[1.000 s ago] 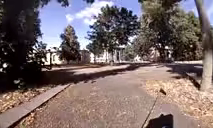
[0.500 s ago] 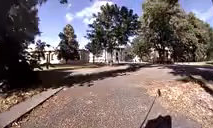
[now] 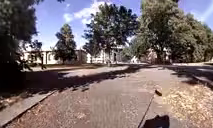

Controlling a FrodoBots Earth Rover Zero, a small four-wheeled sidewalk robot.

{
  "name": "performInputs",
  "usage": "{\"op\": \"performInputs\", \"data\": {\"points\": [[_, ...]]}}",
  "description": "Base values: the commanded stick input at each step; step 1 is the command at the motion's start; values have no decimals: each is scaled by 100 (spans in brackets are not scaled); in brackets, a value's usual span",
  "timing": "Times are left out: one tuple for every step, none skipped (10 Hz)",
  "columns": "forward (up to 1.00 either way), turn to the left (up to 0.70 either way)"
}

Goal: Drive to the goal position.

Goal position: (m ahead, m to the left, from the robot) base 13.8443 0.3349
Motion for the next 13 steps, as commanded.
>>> {"op": "performInputs", "data": {"points": [[70,0],[70,0],[70,0],[70,0],[70,0],[70,0],[70,0],[70,0],[70,0],[70,0],[70,0],[70,0],[70,0]]}}
